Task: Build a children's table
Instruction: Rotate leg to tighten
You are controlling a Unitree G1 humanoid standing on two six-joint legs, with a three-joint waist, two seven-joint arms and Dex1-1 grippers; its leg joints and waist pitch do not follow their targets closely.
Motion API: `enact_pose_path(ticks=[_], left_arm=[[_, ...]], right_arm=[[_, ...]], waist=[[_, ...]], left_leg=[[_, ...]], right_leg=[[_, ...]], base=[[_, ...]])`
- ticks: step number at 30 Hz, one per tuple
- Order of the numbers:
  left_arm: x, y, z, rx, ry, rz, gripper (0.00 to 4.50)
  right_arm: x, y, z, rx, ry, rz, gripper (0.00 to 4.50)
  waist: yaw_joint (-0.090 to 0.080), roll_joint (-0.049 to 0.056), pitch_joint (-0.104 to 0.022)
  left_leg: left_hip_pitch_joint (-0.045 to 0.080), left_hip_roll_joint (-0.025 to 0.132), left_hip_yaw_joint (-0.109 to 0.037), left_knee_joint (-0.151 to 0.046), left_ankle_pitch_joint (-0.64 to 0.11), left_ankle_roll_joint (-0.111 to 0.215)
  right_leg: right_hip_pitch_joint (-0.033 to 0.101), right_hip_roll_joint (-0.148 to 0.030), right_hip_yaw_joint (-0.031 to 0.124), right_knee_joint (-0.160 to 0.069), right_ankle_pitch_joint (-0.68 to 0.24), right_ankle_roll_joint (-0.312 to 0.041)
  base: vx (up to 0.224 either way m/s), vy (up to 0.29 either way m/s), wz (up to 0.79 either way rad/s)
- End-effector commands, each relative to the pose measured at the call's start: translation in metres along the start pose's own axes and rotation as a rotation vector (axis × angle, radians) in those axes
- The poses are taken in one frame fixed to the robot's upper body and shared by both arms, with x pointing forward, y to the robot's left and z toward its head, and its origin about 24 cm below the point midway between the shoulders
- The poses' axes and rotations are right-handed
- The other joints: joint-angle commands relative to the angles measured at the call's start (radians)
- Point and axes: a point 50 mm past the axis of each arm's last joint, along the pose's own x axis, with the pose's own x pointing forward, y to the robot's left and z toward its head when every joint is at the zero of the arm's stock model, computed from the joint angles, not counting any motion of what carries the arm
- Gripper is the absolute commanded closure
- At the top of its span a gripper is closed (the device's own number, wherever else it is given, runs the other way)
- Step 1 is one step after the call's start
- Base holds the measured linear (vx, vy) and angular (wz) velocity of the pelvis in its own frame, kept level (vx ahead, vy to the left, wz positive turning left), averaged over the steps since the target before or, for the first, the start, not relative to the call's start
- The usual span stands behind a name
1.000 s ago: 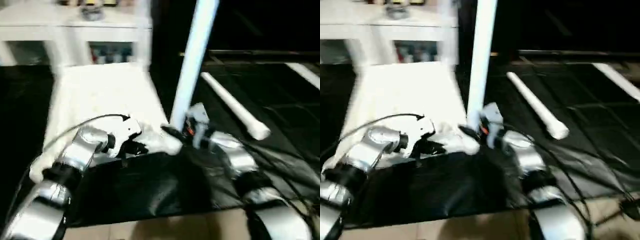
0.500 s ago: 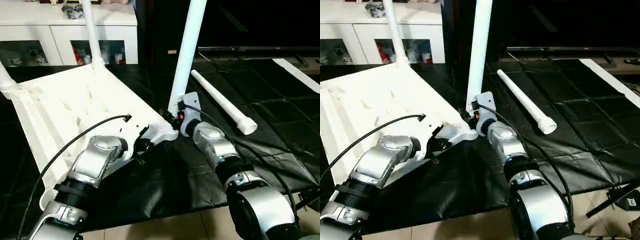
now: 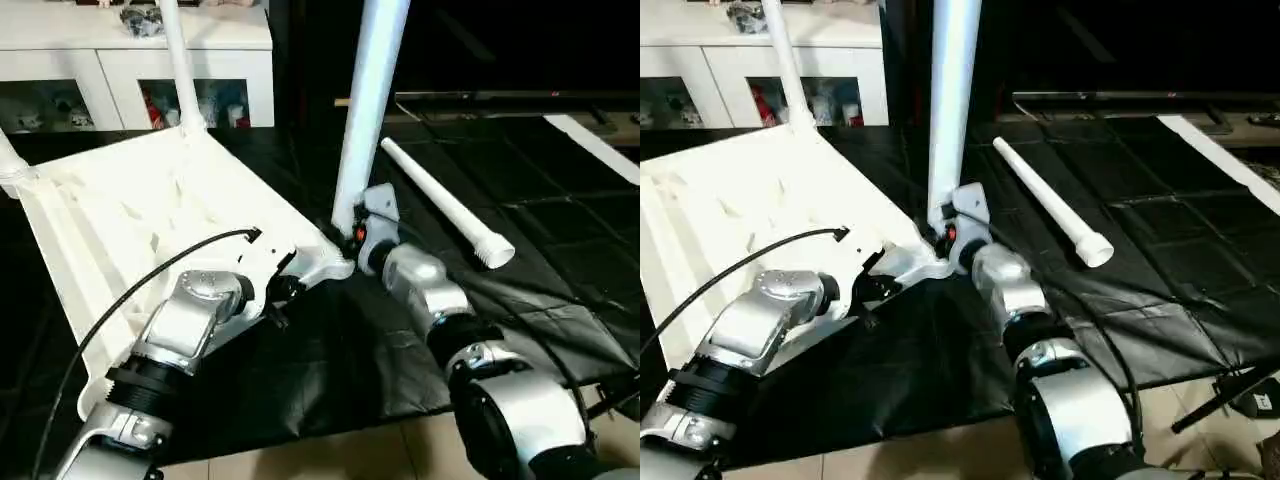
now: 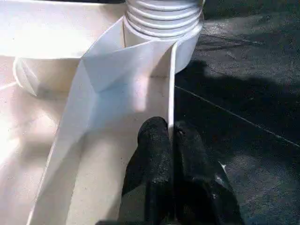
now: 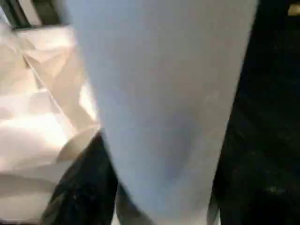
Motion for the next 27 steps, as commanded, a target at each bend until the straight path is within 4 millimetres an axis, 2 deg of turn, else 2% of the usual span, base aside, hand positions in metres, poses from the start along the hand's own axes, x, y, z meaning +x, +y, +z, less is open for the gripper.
enact_pose_path(ticks=[1,2,4,5,6,8,11,12,13,16,20,24,27], left_arm=[[-0.007,0.010,0.024,0.071,-0.095,0.037,4.50],[-0.007,0.011,0.023,0.082,-0.090,0.030,4.50],[-0.006,0.011,0.023,0.087,-0.090,0.024,4.50],[-0.006,0.012,0.023,0.088,-0.089,0.024,4.50],[-0.007,0.012,0.022,0.091,-0.088,0.023,4.50],[-0.007,0.013,0.022,0.098,-0.086,0.019,4.50],[-0.006,0.014,0.021,0.109,-0.084,0.007,4.50],[-0.006,0.014,0.020,0.110,-0.084,0.006,4.50],[-0.006,0.014,0.020,0.115,-0.084,0.002,4.50],[-0.006,0.015,0.019,0.130,-0.087,-0.017,4.50],[-0.006,0.014,0.015,0.174,-0.087,-0.067,4.50],[-0.007,0.012,0.010,0.212,-0.081,-0.127,4.50],[-0.007,0.012,0.009,0.239,-0.084,-0.165,4.50]], right_arm=[[-0.009,0.003,-0.037,0.053,0.130,0.028,1.34],[-0.012,0.001,-0.038,0.050,0.126,0.034,1.25],[-0.015,-0.002,-0.039,0.048,0.116,0.036,1.12],[-0.016,-0.004,-0.038,0.048,0.107,0.041,1.02],[-0.018,-0.006,-0.038,0.040,0.105,0.040,0.84],[-0.023,-0.011,-0.038,0.010,0.084,0.050,0.73],[-0.030,-0.018,-0.036,0.029,0.047,0.072,0.51],[-0.031,-0.019,-0.036,0.028,0.044,0.073,0.37],[-0.033,-0.021,-0.035,0.023,0.032,0.080,0.37],[-0.041,-0.027,-0.029,-0.014,-0.018,0.109,0.08],[-0.061,-0.041,-0.023,-0.100,-0.047,0.154,0.08],[-0.076,-0.051,-0.016,-0.137,-0.038,0.211,0.08],[-0.084,-0.055,-0.008,-0.165,-0.054,0.254,0.08]], waist=[[0.012,0.022,-0.050],[0.011,0.019,-0.050],[0.018,0.018,-0.053],[0.021,0.021,-0.054],[0.019,0.018,-0.057],[0.023,0.021,-0.057],[0.033,0.023,-0.062],[0.034,0.022,-0.061],[0.037,0.026,-0.063],[0.038,0.025,-0.067],[0.043,0.023,-0.062],[0.051,0.018,-0.059],[0.064,0.016,-0.060]], left_leg=[[0.010,0.065,-0.037,-0.081,-0.380,0.002],[0.007,0.066,-0.037,-0.082,-0.373,0.004],[0.011,0.067,-0.034,-0.081,-0.349,0.010],[0.003,0.069,-0.033,-0.083,-0.327,0.010],[0.000,0.071,-0.035,-0.083,-0.312,0.009],[0.005,0.069,-0.029,-0.079,-0.288,0.020],[-0.001,0.069,-0.025,-0.076,-0.216,0.043],[-0.003,0.067,-0.024,-0.076,-0.204,0.050],[-0.003,0.068,-0.024,-0.074,-0.180,0.055],[-0.007,0.069,-0.024,-0.071,-0.146,0.071],[-0.005,0.067,-0.020,-0.069,-0.151,0.092],[-0.004,0.063,-0.019,-0.068,-0.165,0.090],[0.000,0.067,-0.019,-0.069,-0.158,0.089]], right_leg=[[0.035,-0.104,0.071,-0.092,-0.489,-0.119],[0.038,-0.104,0.071,-0.094,-0.496,-0.116],[0.037,-0.104,0.074,-0.093,-0.470,-0.122],[0.044,-0.105,0.075,-0.088,-0.428,-0.133],[0.048,-0.104,0.074,-0.081,-0.410,-0.139],[0.043,-0.101,0.076,-0.077,-0.366,-0.159],[0.055,-0.101,0.077,-0.065,-0.274,-0.189],[0.056,-0.099,0.077,-0.064,-0.262,-0.192],[0.057,-0.100,0.076,-0.059,-0.234,-0.203],[0.061,-0.100,0.074,-0.054,-0.199,-0.212],[0.059,-0.097,0.073,-0.062,-0.232,-0.193],[0.059,-0.097,0.071,-0.072,-0.312,-0.162],[0.055,-0.096,0.072,-0.071,-0.320,-0.152]], base=[[0.000,0.000,0.00],[0.000,0.000,0.00],[0.000,0.000,0.00],[0.000,0.000,0.00],[0.000,0.000,0.00],[0.000,0.000,0.00],[0.000,0.000,0.00],[0.000,0.000,0.00],[0.000,0.000,0.00],[0.000,0.000,0.00],[0.000,0.000,0.00],[0.000,0.000,0.00],[0.000,0.000,0.00]])
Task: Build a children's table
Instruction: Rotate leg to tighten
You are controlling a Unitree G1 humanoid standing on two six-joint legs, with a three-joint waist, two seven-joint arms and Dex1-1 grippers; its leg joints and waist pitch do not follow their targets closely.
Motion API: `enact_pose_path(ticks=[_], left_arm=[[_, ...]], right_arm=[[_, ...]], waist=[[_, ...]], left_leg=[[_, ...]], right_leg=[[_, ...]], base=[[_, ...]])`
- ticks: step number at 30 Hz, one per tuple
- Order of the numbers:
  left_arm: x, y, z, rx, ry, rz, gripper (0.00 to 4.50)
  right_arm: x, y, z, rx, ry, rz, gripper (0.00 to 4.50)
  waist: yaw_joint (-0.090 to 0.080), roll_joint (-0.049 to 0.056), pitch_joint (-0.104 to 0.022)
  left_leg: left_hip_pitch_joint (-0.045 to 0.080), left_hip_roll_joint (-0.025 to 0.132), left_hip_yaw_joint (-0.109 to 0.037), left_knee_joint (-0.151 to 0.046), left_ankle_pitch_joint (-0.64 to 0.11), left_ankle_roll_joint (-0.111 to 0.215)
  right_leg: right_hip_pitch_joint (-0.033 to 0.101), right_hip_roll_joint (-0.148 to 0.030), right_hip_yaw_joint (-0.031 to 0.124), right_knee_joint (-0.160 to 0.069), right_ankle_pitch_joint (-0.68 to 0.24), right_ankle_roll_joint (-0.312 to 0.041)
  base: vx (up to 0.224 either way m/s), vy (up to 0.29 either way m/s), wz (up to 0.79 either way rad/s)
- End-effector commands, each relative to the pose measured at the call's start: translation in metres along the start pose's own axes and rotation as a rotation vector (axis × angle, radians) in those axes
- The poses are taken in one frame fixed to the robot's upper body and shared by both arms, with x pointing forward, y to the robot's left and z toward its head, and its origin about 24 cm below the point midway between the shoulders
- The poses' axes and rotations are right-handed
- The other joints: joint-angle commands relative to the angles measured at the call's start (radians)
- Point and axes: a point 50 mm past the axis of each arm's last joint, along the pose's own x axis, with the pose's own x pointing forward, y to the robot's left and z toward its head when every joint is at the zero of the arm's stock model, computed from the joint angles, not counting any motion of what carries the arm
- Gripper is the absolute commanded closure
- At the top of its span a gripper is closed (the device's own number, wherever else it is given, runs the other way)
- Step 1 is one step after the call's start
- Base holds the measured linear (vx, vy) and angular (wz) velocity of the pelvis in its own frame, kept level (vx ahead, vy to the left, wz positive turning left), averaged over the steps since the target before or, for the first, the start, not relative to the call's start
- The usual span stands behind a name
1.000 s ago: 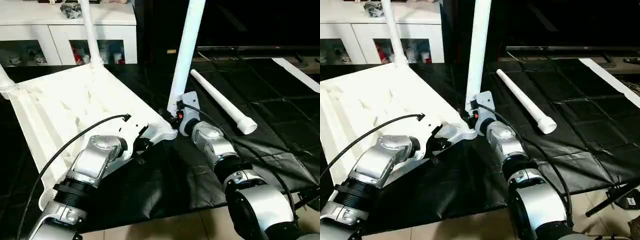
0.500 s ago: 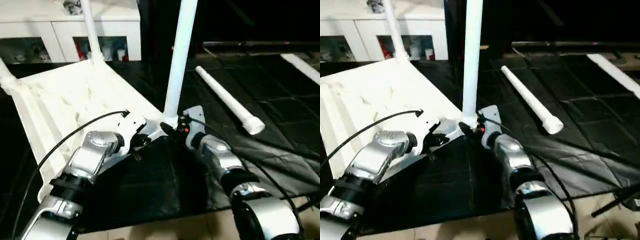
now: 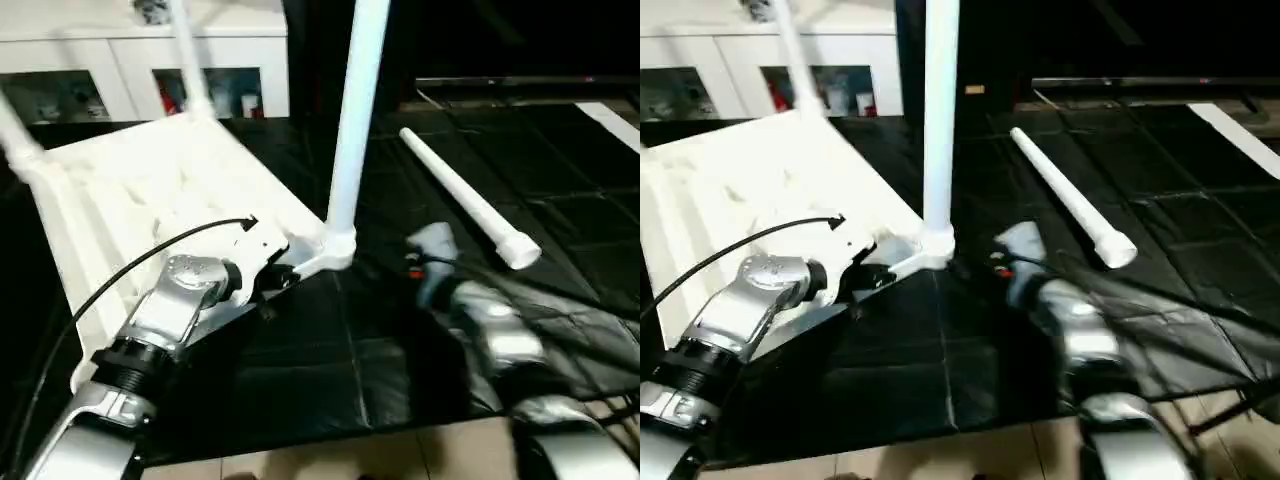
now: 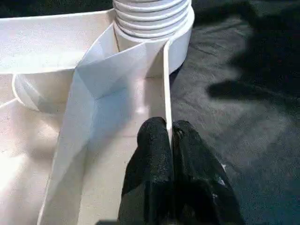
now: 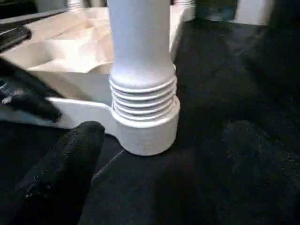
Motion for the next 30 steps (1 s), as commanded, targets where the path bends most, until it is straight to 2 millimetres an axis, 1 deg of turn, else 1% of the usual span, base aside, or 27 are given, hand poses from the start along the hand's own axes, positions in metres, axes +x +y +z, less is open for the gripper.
enact_pose_path(ticks=[1,2,3,4,5,6,7,8,9,11,12,13,14,15,17,20,21,22,23,24,27,28,29,30], left_arm=[[0.000,-0.002,0.008,0.062,-0.046,-0.049,4.50],[-0.002,-0.003,0.007,0.102,-0.044,-0.101,4.50],[-0.002,-0.003,0.007,0.102,-0.044,-0.101,4.50],[-0.003,-0.004,0.006,0.116,-0.041,-0.128,4.50],[-0.004,-0.005,0.005,0.133,-0.036,-0.164,4.50],[-0.005,-0.005,0.005,0.147,-0.029,-0.187,4.50],[-0.006,-0.006,0.004,0.155,-0.026,-0.198,4.50],[-0.007,-0.006,0.003,0.168,-0.019,-0.219,4.50],[-0.007,-0.006,0.003,0.168,-0.019,-0.219,4.50],[-0.008,-0.008,0.002,0.197,-0.010,-0.277,4.50],[-0.008,-0.009,0.002,0.206,-0.009,-0.315,4.50],[-0.008,-0.009,0.002,0.206,-0.009,-0.315,4.50],[-0.008,-0.011,0.002,0.216,-0.008,-0.339,4.50],[-0.008,-0.013,0.002,0.225,-0.003,-0.368,4.50],[-0.008,-0.015,0.003,0.256,0.007,-0.410,4.50],[-0.008,-0.016,0.004,0.263,0.007,-0.432,4.50],[-0.008,-0.017,0.005,0.273,0.005,-0.446,4.50],[-0.008,-0.017,0.005,0.276,0.005,-0.451,4.50],[-0.008,-0.018,0.005,0.280,0.006,-0.457,4.50],[-0.008,-0.018,0.005,0.282,0.006,-0.460,4.50],[-0.007,-0.018,0.005,0.292,0.010,-0.468,4.50],[-0.008,-0.018,0.005,0.295,0.013,-0.469,4.50],[-0.007,-0.018,0.005,0.297,0.016,-0.469,4.50],[-0.007,-0.018,0.005,0.297,0.016,-0.469,4.50]], right_arm=[[-0.004,-0.001,0.010,-0.024,-0.024,0.055,0.08],[-0.011,-0.002,0.017,-0.048,-0.021,0.118,0.08],[-0.011,-0.002,0.017,-0.048,-0.021,0.118,0.08],[-0.014,-0.002,0.019,-0.054,-0.008,0.152,0.08],[-0.017,-0.002,0.021,-0.061,0.014,0.199,0.08],[-0.017,-0.002,0.022,-0.065,0.033,0.219,0.08],[-0.018,-0.002,0.022,-0.067,0.043,0.229,0.08],[-0.018,-0.002,0.022,-0.071,0.062,0.245,0.08],[-0.018,-0.002,0.022,-0.071,0.062,0.245,0.08],[-0.015,0.001,0.026,-0.090,0.096,0.302,0.08],[-0.014,0.003,0.027,-0.092,0.115,0.349,0.08],[-0.014,0.003,0.027,-0.092,0.115,0.349,0.08],[-0.013,0.006,0.027,-0.083,0.130,0.386,0.08],[-0.012,0.008,0.027,-0.091,0.148,0.420,0.08],[-0.008,0.010,0.026,-0.108,0.175,0.452,0.08],[-0.005,0.009,0.027,-0.115,0.181,0.448,0.08],[-0.002,0.010,0.029,-0.124,0.185,0.458,0.08],[-0.001,0.010,0.029,-0.127,0.187,0.464,0.08],[0.000,0.011,0.029,-0.132,0.190,0.475,0.08],[0.001,0.012,0.029,-0.134,0.192,0.479,0.08],[0.002,0.015,0.027,-0.140,0.194,0.517,0.08],[0.002,0.015,0.027,-0.135,0.193,0.527,0.23],[0.003,0.016,0.026,-0.124,0.195,0.539,0.42],[0.003,0.016,0.026,-0.124,0.195,0.539,0.42]], waist=[[0.008,-0.002,-0.070],[0.010,-0.006,-0.070],[0.012,-0.006,-0.070],[0.015,-0.004,-0.072],[0.020,-0.005,-0.073],[0.022,-0.005,-0.072],[0.027,-0.002,-0.072],[0.030,-0.002,-0.073],[0.031,-0.002,-0.073],[0.036,-0.004,-0.073],[0.038,-0.006,-0.074],[0.040,-0.005,-0.074],[0.042,-0.005,-0.074],[0.046,-0.008,-0.074],[0.051,-0.006,-0.074],[0.055,-0.006,-0.073],[0.055,-0.008,-0.074],[0.055,-0.007,-0.074],[0.056,-0.010,-0.075],[0.057,-0.009,-0.075],[0.058,-0.010,-0.076],[0.058,-0.010,-0.076],[0.058,-0.016,-0.076],[0.059,-0.014,-0.077]], left_leg=[[0.004,0.067,-0.022,-0.061,-0.156,0.090],[0.005,0.067,-0.022,-0.061,-0.156,0.095],[0.006,0.067,-0.022,-0.061,-0.157,0.099],[0.006,0.069,-0.022,-0.060,-0.145,0.098],[0.005,0.069,-0.021,-0.058,-0.136,0.101],[0.006,0.069,-0.020,-0.058,-0.136,0.104],[0.007,0.069,-0.019,-0.058,-0.138,0.102],[0.007,0.071,-0.019,-0.058,-0.141,0.096],[0.007,0.070,-0.019,-0.058,-0.143,0.094],[0.006,0.070,-0.019,-0.058,-0.143,0.088],[0.008,0.072,-0.019,-0.057,-0.144,0.085],[0.008,0.072,-0.019,-0.057,-0.142,0.085],[0.007,0.073,-0.019,-0.057,-0.141,0.085],[0.008,0.072,-0.018,-0.056,-0.142,0.086],[0.010,0.074,-0.019,-0.057,-0.142,0.078],[0.014,0.076,-0.018,-0.058,-0.150,0.064],[0.012,0.075,-0.018,-0.058,-0.147,0.064],[0.011,0.075,-0.019,-0.059,-0.146,0.061],[0.011,0.074,-0.019,-0.058,-0.145,0.061],[0.010,0.075,-0.019,-0.057,-0.140,0.062],[0.008,0.074,-0.018,-0.056,-0.136,0.066],[0.008,0.074,-0.019,-0.056,-0.132,0.067],[0.007,0.073,-0.018,-0.055,-0.131,0.070],[0.007,0.073,-0.019,-0.055,-0.129,0.071]], right_leg=[[0.063,-0.098,0.071,-0.070,-0.319,-0.149],[0.065,-0.098,0.071,-0.070,-0.319,-0.146],[0.064,-0.097,0.070,-0.072,-0.323,-0.142],[0.063,-0.097,0.071,-0.067,-0.311,-0.142],[0.064,-0.096,0.070,-0.065,-0.296,-0.146],[0.063,-0.094,0.070,-0.066,-0.294,-0.148],[0.061,-0.094,0.069,-0.065,-0.291,-0.151],[0.060,-0.097,0.070,-0.063,-0.288,-0.154],[0.060,-0.096,0.069,-0.064,-0.290,-0.155],[0.061,-0.097,0.069,-0.062,-0.293,-0.154],[0.060,-0.098,0.070,-0.062,-0.290,-0.154],[0.061,-0.097,0.069,-0.061,-0.288,-0.156],[0.061,-0.098,0.070,-0.061,-0.287,-0.155],[0.061,-0.098,0.070,-0.061,-0.292,-0.154],[0.058,-0.101,0.071,-0.060,-0.300,-0.152],[0.056,-0.102,0.073,-0.061,-0.307,-0.152],[0.059,-0.102,0.073,-0.059,-0.303,-0.151],[0.059,-0.102,0.072,-0.058,-0.302,-0.152],[0.059,-0.102,0.071,-0.058,-0.301,-0.151],[0.060,-0.103,0.072,-0.057,-0.294,-0.152],[0.061,-0.103,0.072,-0.055,-0.281,-0.152],[0.062,-0.103,0.072,-0.054,-0.277,-0.153],[0.063,-0.102,0.071,-0.054,-0.279,-0.150],[0.063,-0.103,0.071,-0.053,-0.281,-0.150]], base=[[0.000,0.000,0.00],[0.000,0.000,0.00],[0.000,0.000,0.00],[0.000,0.000,0.00],[0.000,0.000,0.00],[0.000,0.000,0.00],[0.000,0.000,0.00],[0.000,0.000,0.00],[0.000,0.000,0.00],[0.000,0.000,0.00],[0.000,0.000,0.00],[0.000,0.000,0.00],[0.000,0.000,0.00],[0.000,0.000,0.00],[0.000,0.000,0.00],[0.000,0.000,0.00],[0.000,0.000,0.00],[0.000,0.000,0.00],[0.000,0.000,0.00],[0.000,0.000,0.00],[0.000,0.000,0.00],[0.000,0.000,0.00],[0.000,0.000,0.00],[0.000,0.000,0.00]])
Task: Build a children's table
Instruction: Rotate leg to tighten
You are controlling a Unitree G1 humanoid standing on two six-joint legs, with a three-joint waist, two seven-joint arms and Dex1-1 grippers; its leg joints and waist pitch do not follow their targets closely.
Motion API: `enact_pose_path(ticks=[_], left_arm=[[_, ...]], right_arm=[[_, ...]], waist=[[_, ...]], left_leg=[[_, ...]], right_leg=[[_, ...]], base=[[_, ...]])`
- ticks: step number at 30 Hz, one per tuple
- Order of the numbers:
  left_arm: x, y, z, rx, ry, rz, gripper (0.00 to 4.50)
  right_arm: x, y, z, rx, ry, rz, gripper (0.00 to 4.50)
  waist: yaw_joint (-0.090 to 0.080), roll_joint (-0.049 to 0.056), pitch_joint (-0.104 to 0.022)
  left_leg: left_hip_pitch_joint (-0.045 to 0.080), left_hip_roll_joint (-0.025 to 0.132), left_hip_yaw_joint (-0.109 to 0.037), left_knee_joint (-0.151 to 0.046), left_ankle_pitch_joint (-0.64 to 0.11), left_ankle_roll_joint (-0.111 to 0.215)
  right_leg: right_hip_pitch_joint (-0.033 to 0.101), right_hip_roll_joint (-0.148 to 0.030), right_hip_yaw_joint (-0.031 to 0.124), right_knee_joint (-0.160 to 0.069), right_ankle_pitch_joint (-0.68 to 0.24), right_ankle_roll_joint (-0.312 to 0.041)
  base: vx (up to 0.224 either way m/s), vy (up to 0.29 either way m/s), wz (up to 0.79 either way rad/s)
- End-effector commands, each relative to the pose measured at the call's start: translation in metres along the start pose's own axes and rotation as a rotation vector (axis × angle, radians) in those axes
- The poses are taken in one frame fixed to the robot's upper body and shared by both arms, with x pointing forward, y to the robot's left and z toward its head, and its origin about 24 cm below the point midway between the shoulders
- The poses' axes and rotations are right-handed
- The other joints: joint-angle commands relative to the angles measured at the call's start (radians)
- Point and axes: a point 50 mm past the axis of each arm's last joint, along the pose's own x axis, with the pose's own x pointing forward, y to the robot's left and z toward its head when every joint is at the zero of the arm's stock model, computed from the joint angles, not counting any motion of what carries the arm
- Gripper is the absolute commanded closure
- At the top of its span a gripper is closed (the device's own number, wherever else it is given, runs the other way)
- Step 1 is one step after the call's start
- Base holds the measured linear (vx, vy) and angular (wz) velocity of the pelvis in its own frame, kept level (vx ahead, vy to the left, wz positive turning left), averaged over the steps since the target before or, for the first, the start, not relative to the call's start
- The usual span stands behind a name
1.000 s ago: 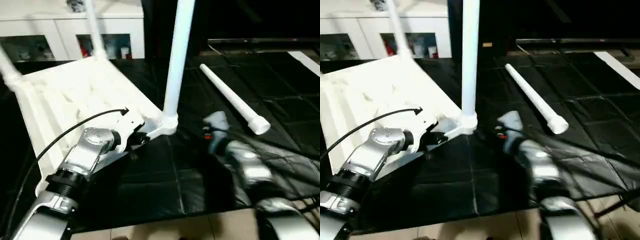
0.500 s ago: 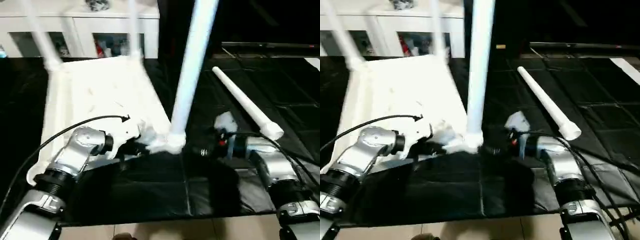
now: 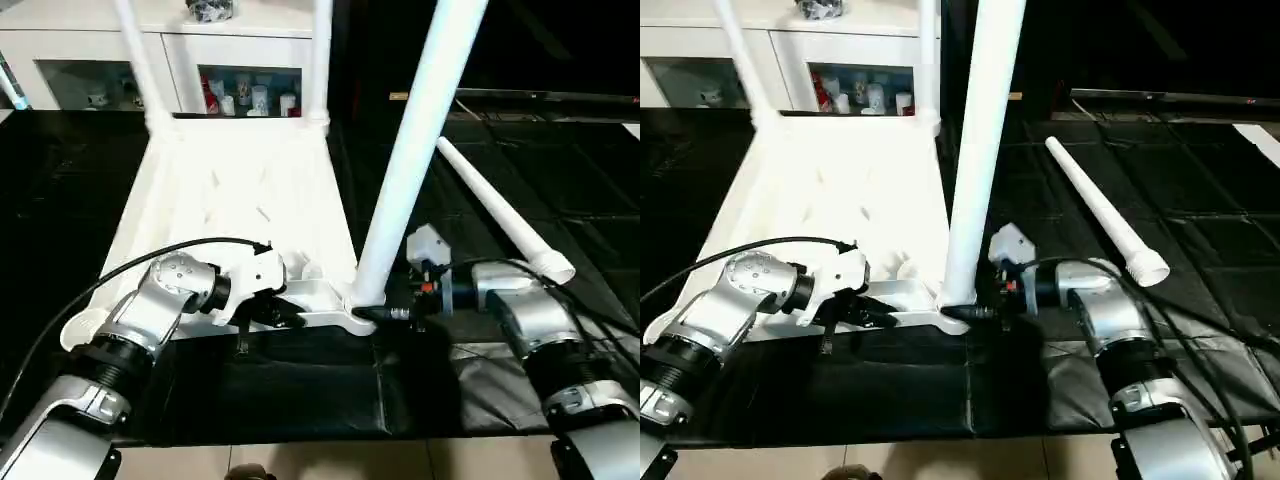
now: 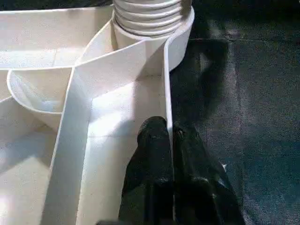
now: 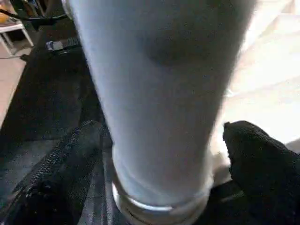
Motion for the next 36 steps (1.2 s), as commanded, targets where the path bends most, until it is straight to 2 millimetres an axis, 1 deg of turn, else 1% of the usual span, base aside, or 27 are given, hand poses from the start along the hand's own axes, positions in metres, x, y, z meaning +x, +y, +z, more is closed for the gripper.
enact_pose_path(ticks=[1,2,3,6,7,8,11,12,13,16,17,19,21,23,24,25,26,27,28,30,31,32,33,34,35,36], left_arm=[[0.005,-0.001,0.010,0.070,0.009,-0.059,4.50],[0.005,-0.001,0.010,0.072,0.011,-0.059,4.50],[0.005,-0.001,0.010,0.072,0.012,-0.059,4.50],[0.005,0.000,0.010,0.073,0.013,-0.058,4.50],[0.005,0.000,0.010,0.074,0.014,-0.057,4.50],[0.005,0.000,0.010,0.074,0.014,-0.057,4.50],[0.004,0.001,0.010,0.074,0.014,-0.053,4.50],[0.004,0.001,0.009,0.073,0.014,-0.051,4.50],[0.004,0.001,0.009,0.072,0.014,-0.050,4.50],[0.003,0.002,0.009,0.070,0.014,-0.047,4.50],[0.003,0.002,0.009,0.070,0.014,-0.046,4.50],[0.003,0.002,0.009,0.069,0.013,-0.045,4.50],[0.003,0.001,0.008,0.066,0.013,-0.045,4.50],[0.003,0.001,0.007,0.060,0.010,-0.044,4.50],[0.003,0.001,0.007,0.060,0.009,-0.043,4.50],[0.003,0.001,0.007,0.058,0.008,-0.043,4.50],[0.004,0.002,0.007,0.051,0.000,-0.040,4.50],[0.004,0.002,0.008,0.041,-0.009,-0.037,4.50],[0.004,0.002,0.008,0.034,-0.015,-0.032,4.50],[0.008,0.005,0.009,-0.014,-0.042,0.012,4.50],[0.012,0.012,0.013,-0.068,-0.080,0.098,4.50],[0.014,0.016,0.015,-0.098,-0.100,0.138,4.50],[0.015,0.018,0.018,-0.121,-0.124,0.161,4.50],[0.017,0.022,0.023,-0.156,-0.165,0.207,4.50],[0.019,0.025,0.027,-0.178,-0.192,0.243,4.50],[0.022,0.031,0.036,-0.231,-0.242,0.312,4.50]], right_arm=[[0.000,-0.002,0.004,-0.013,0.007,0.019,0.45],[0.001,-0.003,0.004,-0.010,0.011,0.020,0.74],[0.001,-0.003,0.004,-0.011,0.012,0.020,0.85],[0.002,-0.004,0.004,-0.008,0.012,0.023,0.94],[0.002,-0.004,0.004,-0.009,0.013,0.024,1.05],[0.002,-0.004,0.004,-0.009,0.013,0.024,1.28],[0.003,-0.004,0.003,-0.007,0.016,0.028,1.40],[0.003,-0.004,0.003,-0.005,0.016,0.032,1.50],[0.003,-0.004,0.002,-0.003,0.017,0.036,1.70],[0.004,-0.003,0.000,0.000,0.023,0.048,1.74],[0.004,-0.003,0.000,-0.001,0.023,0.049,1.82],[0.004,-0.002,-0.001,0.000,0.024,0.050,1.85],[0.005,-0.002,-0.002,0.002,0.025,0.053,1.86],[0.006,0.000,-0.005,0.012,0.026,0.056,1.86],[0.006,0.000,-0.005,0.012,0.026,0.056,1.86],[0.006,0.000,-0.006,0.016,0.026,0.056,1.86],[0.006,0.001,-0.008,0.023,0.025,0.054,1.86],[0.006,0.002,-0.009,0.031,0.022,0.052,1.86],[0.007,0.002,-0.010,0.041,0.018,0.047,1.86],[0.007,0.003,-0.014,0.086,-0.014,0.005,1.86],[0.009,0.002,-0.020,0.135,-0.034,-0.063,1.86],[0.010,0.001,-0.022,0.152,-0.038,-0.096,1.86],[0.012,0.001,-0.024,0.161,-0.041,-0.126,1.86],[0.014,0.000,-0.028,0.188,-0.048,-0.180,1.86],[0.016,0.000,-0.032,0.212,-0.055,-0.213,1.86],[0.021,0.001,-0.038,0.268,-0.076,-0.293,1.86]], waist=[[-0.005,-0.006,-0.076],[-0.006,-0.005,-0.075],[-0.007,-0.005,-0.076],[-0.007,-0.006,-0.076],[-0.007,-0.006,-0.076],[-0.007,-0.006,-0.077],[-0.006,-0.006,-0.077],[-0.006,-0.006,-0.077],[-0.006,-0.006,-0.076],[-0.006,-0.004,-0.076],[-0.006,-0.003,-0.076],[-0.006,-0.004,-0.077],[-0.005,-0.001,-0.077],[-0.006,-0.002,-0.078],[-0.005,0.001,-0.078],[-0.006,0.000,-0.077],[-0.006,0.004,-0.078],[-0.006,0.002,-0.079],[-0.005,0.006,-0.079],[-0.005,0.004,-0.078],[-0.004,0.014,-0.077],[-0.006,0.011,-0.074],[-0.006,0.008,-0.071],[-0.008,0.005,-0.070],[-0.011,0.005,-0.068],[-0.015,0.002,-0.069]], left_leg=[[0.008,0.073,-0.020,-0.063,-0.129,0.065],[0.010,0.074,-0.020,-0.063,-0.134,0.062],[0.010,0.074,-0.020,-0.063,-0.140,0.059],[0.010,0.074,-0.020,-0.063,-0.134,0.059],[0.010,0.074,-0.020,-0.062,-0.132,0.059],[0.010,0.074,-0.020,-0.062,-0.129,0.060],[0.010,0.073,-0.019,-0.061,-0.133,0.061],[0.009,0.074,-0.020,-0.061,-0.130,0.060],[0.009,0.074,-0.020,-0.061,-0.133,0.060],[0.009,0.073,-0.020,-0.061,-0.143,0.056],[0.010,0.073,-0.020,-0.061,-0.148,0.054],[0.009,0.073,-0.021,-0.061,-0.145,0.053],[0.010,0.074,-0.021,-0.061,-0.143,0.053],[0.010,0.074,-0.021,-0.060,-0.141,0.054],[0.009,0.074,-0.021,-0.060,-0.141,0.054],[0.010,0.074,-0.021,-0.060,-0.143,0.054],[0.010,0.074,-0.021,-0.060,-0.146,0.052],[0.010,0.074,-0.021,-0.060,-0.146,0.052],[0.010,0.074,-0.022,-0.060,-0.147,0.050],[0.012,0.075,-0.020,-0.060,-0.151,0.048],[0.012,0.074,-0.022,-0.060,-0.159,0.045],[0.015,0.075,-0.020,-0.061,-0.171,0.041],[0.019,0.075,-0.021,-0.062,-0.192,0.035],[0.018,0.069,-0.022,-0.064,-0.212,0.025],[0.024,0.067,-0.023,-0.064,-0.226,0.017],[0.028,0.063,-0.023,-0.062,-0.230,0.014]], right_leg=[[0.059,-0.102,0.072,-0.056,-0.286,-0.149],[0.058,-0.102,0.071,-0.057,-0.293,-0.149],[0.057,-0.102,0.071,-0.058,-0.301,-0.151],[0.058,-0.101,0.071,-0.056,-0.290,-0.151],[0.058,-0.101,0.071,-0.054,-0.287,-0.152],[0.058,-0.101,0.072,-0.054,-0.281,-0.154],[0.058,-0.101,0.072,-0.054,-0.282,-0.157],[0.059,-0.101,0.071,-0.053,-0.280,-0.156],[0.058,-0.101,0.071,-0.054,-0.283,-0.155],[0.058,-0.102,0.071,-0.056,-0.299,-0.152],[0.058,-0.101,0.071,-0.057,-0.307,-0.150],[0.059,-0.101,0.071,-0.055,-0.303,-0.150],[0.058,-0.101,0.071,-0.055,-0.292,-0.154],[0.059,-0.100,0.071,-0.053,-0.279,-0.159],[0.059,-0.100,0.071,-0.053,-0.278,-0.160],[0.059,-0.100,0.071,-0.054,-0.279,-0.160],[0.059,-0.099,0.071,-0.054,-0.271,-0.163],[0.059,-0.099,0.071,-0.053,-0.267,-0.165],[0.060,-0.099,0.071,-0.053,-0.259,-0.169],[0.061,-0.100,0.072,-0.053,-0.257,-0.176],[0.060,-0.100,0.071,-0.055,-0.269,-0.175],[0.055,-0.097,0.071,-0.061,-0.283,-0.172],[0.054,-0.099,0.070,-0.066,-0.315,-0.165],[0.061,-0.103,0.067,-0.072,-0.385,-0.146],[0.058,-0.106,0.065,-0.084,-0.454,-0.122],[0.056,-0.106,0.064,-0.091,-0.496,-0.104]], base=[[0.000,0.000,0.00],[0.000,0.000,0.00],[0.000,0.000,0.00],[0.000,0.000,0.00],[0.000,0.000,0.00],[0.000,0.000,0.00],[0.000,0.000,0.00],[0.000,0.000,0.00],[0.000,0.000,0.00],[0.000,0.000,0.00],[0.000,0.000,0.00],[0.000,0.000,0.00],[0.000,0.000,0.00],[0.000,0.000,0.00],[0.000,0.000,0.00],[0.000,0.000,0.00],[0.000,0.000,0.00],[0.000,0.000,0.00],[0.000,0.000,0.00],[0.000,0.000,0.00],[0.000,0.000,0.00],[0.000,0.000,0.00],[0.000,0.000,0.00],[0.000,0.000,0.00],[0.000,0.000,0.00],[0.000,0.000,0.00]])
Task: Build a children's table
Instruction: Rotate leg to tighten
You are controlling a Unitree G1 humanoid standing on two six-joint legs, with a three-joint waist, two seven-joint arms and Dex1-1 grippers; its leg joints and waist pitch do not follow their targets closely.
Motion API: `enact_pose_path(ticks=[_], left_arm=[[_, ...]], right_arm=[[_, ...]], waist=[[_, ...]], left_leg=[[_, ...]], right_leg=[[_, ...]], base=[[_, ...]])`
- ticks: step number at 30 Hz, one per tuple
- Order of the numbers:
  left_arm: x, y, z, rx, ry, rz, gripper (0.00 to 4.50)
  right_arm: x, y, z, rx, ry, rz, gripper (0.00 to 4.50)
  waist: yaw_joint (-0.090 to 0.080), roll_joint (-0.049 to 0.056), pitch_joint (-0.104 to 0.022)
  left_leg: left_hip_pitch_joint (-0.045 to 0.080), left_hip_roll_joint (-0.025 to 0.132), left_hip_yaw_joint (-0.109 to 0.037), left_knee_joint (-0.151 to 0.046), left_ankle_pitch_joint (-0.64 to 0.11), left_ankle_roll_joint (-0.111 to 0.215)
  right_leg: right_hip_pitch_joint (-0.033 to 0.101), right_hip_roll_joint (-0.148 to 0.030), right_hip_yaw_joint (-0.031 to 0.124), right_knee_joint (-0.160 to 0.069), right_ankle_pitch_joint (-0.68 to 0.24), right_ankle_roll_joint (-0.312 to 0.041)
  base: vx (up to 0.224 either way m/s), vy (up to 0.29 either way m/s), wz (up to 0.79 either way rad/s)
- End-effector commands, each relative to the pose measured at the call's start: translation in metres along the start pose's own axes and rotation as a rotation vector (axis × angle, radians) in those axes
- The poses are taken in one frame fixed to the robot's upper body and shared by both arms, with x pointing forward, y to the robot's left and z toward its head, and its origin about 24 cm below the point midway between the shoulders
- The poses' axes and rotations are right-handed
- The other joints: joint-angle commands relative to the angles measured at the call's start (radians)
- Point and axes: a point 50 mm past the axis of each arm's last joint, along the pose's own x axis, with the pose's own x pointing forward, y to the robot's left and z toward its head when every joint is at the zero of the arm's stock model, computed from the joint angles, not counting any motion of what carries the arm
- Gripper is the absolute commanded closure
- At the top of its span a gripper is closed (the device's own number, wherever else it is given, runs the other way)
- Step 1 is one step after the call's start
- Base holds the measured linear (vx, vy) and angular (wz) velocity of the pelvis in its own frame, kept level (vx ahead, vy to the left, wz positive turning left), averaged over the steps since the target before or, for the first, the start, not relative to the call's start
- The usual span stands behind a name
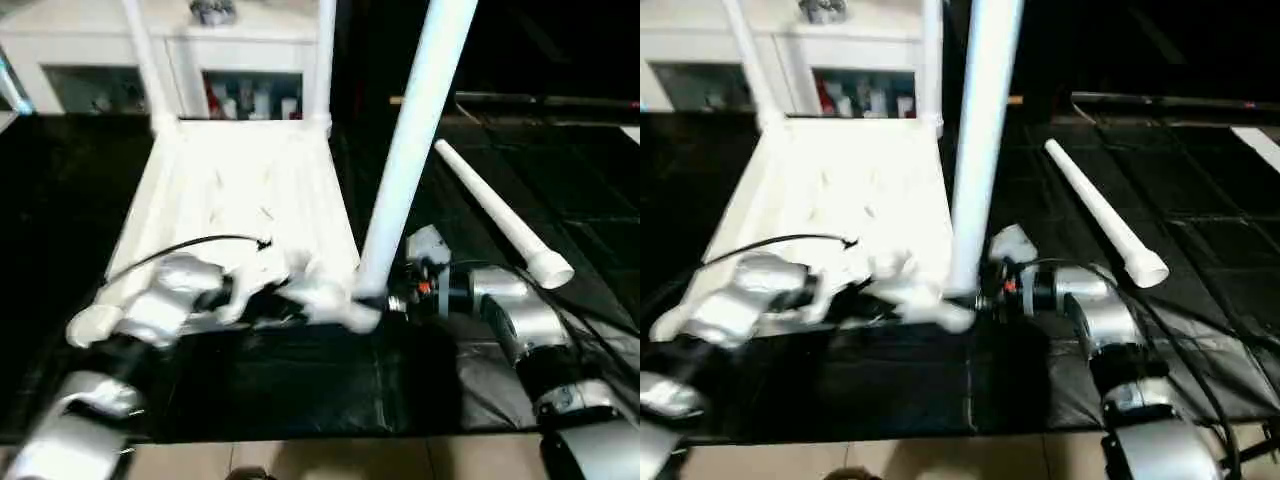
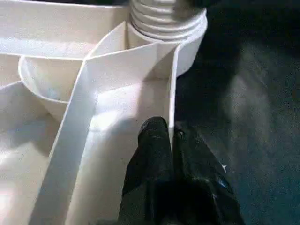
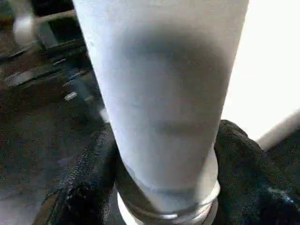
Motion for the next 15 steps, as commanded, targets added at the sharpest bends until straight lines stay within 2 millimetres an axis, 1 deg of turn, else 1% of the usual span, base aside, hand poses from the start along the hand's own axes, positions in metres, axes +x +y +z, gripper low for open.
enact_pose_path(ticks=[1,2,3,4,5,6,7,8,9,10,11,12,13,14,15], left_arm=[[0.001,0.014,0.035,-0.054,-0.193,0.156,4.50],[0.004,0.016,0.042,-0.102,-0.233,0.207,4.50],[0.006,0.017,0.046,-0.143,-0.260,0.233,4.50],[0.007,0.017,0.049,-0.167,-0.277,0.249,4.50],[0.008,0.016,0.051,-0.183,-0.287,0.259,4.50],[0.010,0.016,0.053,-0.194,-0.289,0.278,4.50],[0.011,0.014,0.055,-0.199,-0.287,0.297,4.50],[0.013,0.013,0.058,-0.201,-0.286,0.312,4.50],[0.014,0.012,0.058,-0.202,-0.286,0.316,4.50],[0.015,0.011,0.060,-0.207,-0.284,0.329,4.50],[0.016,0.009,0.062,-0.203,-0.277,0.339,4.50],[0.015,0.008,0.062,-0.201,-0.273,0.344,4.50],[0.015,0.008,0.063,-0.185,-0.258,0.355,4.50],[0.014,0.008,0.062,-0.172,-0.249,0.358,4.50],[0.013,0.008,0.060,-0.149,-0.224,0.364,4.50]], right_arm=[[0.011,0.010,-0.026,0.116,0.038,-0.043,1.86],[0.016,0.011,-0.031,0.163,0.017,-0.112,1.86],[0.021,0.012,-0.033,0.198,0.004,-0.153,1.86],[0.025,0.013,-0.034,0.223,-0.004,-0.183,1.87],[0.028,0.014,-0.034,0.240,-0.009,-0.203,1.87],[0.034,0.014,-0.034,0.261,-0.017,-0.240,1.87],[0.039,0.014,-0.032,0.285,-0.026,-0.280,1.93],[0.047,0.014,-0.030,0.332,-0.043,-0.331,1.95],[0.048,0.014,-0.030,0.344,-0.047,-0.343,1.95],[0.054,0.013,-0.026,0.378,-0.060,-0.384,1.95],[0.062,0.014,-0.022,0.392,-0.065,-0.406,1.95],[0.066,0.015,-0.018,0.379,-0.068,-0.405,1.95],[0.070,0.016,-0.014,0.350,-0.067,-0.405,1.95],[0.071,0.017,-0.013,0.334,-0.064,-0.400,1.95],[0.073,0.018,-0.012,0.295,-0.059,-0.383,1.95]], waist=[[-0.008,-0.003,-0.065],[-0.012,-0.004,-0.067],[-0.012,-0.004,-0.067],[-0.016,-0.006,-0.069],[-0.017,-0.005,-0.070],[-0.025,-0.004,-0.072],[-0.027,-0.004,-0.073],[-0.033,-0.003,-0.076],[-0.035,-0.003,-0.078],[-0.037,-0.005,-0.080],[-0.038,-0.003,-0.081],[-0.043,-0.001,-0.082],[-0.046,-0.006,-0.082],[-0.049,-0.003,-0.081],[-0.050,-0.008,-0.080]], left_leg=[[0.014,0.062,-0.027,-0.068,-0.221,0.020],[0.009,0.063,-0.027,-0.068,-0.209,0.019],[0.010,0.064,-0.029,-0.069,-0.206,0.020],[0.007,0.064,-0.028,-0.068,-0.197,0.024],[0.005,0.064,-0.029,-0.069,-0.191,0.027],[0.002,0.063,-0.028,-0.069,-0.179,0.034],[0.002,0.062,-0.029,-0.068,-0.172,0.037],[0.000,0.063,-0.029,-0.067,-0.152,0.042],[-0.002,0.064,-0.029,-0.067,-0.139,0.043],[-0.004,0.061,-0.026,-0.064,-0.113,0.054],[-0.006,0.063,-0.027,-0.064,-0.098,0.058],[-0.010,0.064,-0.027,-0.063,-0.077,0.065],[-0.010,0.061,-0.024,-0.062,-0.077,0.073],[-0.011,0.060,-0.024,-0.061,-0.078,0.082],[-0.011,0.059,-0.022,-0.060,-0.079,0.088]], right_leg=[[0.049,-0.107,0.060,-0.099,-0.513,-0.095],[0.052,-0.105,0.062,-0.095,-0.501,-0.092],[0.050,-0.106,0.061,-0.096,-0.497,-0.090],[0.051,-0.104,0.062,-0.091,-0.471,-0.095],[0.052,-0.105,0.061,-0.090,-0.458,-0.099],[0.052,-0.102,0.063,-0.085,-0.419,-0.109],[0.052,-0.102,0.063,-0.083,-0.404,-0.116],[0.053,-0.102,0.065,-0.076,-0.363,-0.130],[0.055,-0.102,0.065,-0.072,-0.340,-0.139],[0.056,-0.098,0.066,-0.067,-0.292,-0.151],[0.056,-0.099,0.067,-0.061,-0.261,-0.161],[0.056,-0.098,0.066,-0.055,-0.217,-0.177],[0.056,-0.098,0.066,-0.054,-0.201,-0.185],[0.057,-0.098,0.066,-0.056,-0.197,-0.184],[0.056,-0.096,0.066,-0.057,-0.198,-0.181]], base=[[0.000,0.000,0.00],[0.000,0.000,0.00],[0.000,0.000,0.00],[0.000,0.000,0.00],[0.000,0.000,0.00],[0.000,0.000,0.00],[0.000,0.000,0.00],[0.000,0.000,0.00],[0.000,0.000,0.00],[0.000,0.000,0.00],[0.000,0.000,0.00],[0.000,0.000,0.00],[0.000,0.000,0.00],[0.000,0.000,0.00],[0.000,0.000,0.00]])
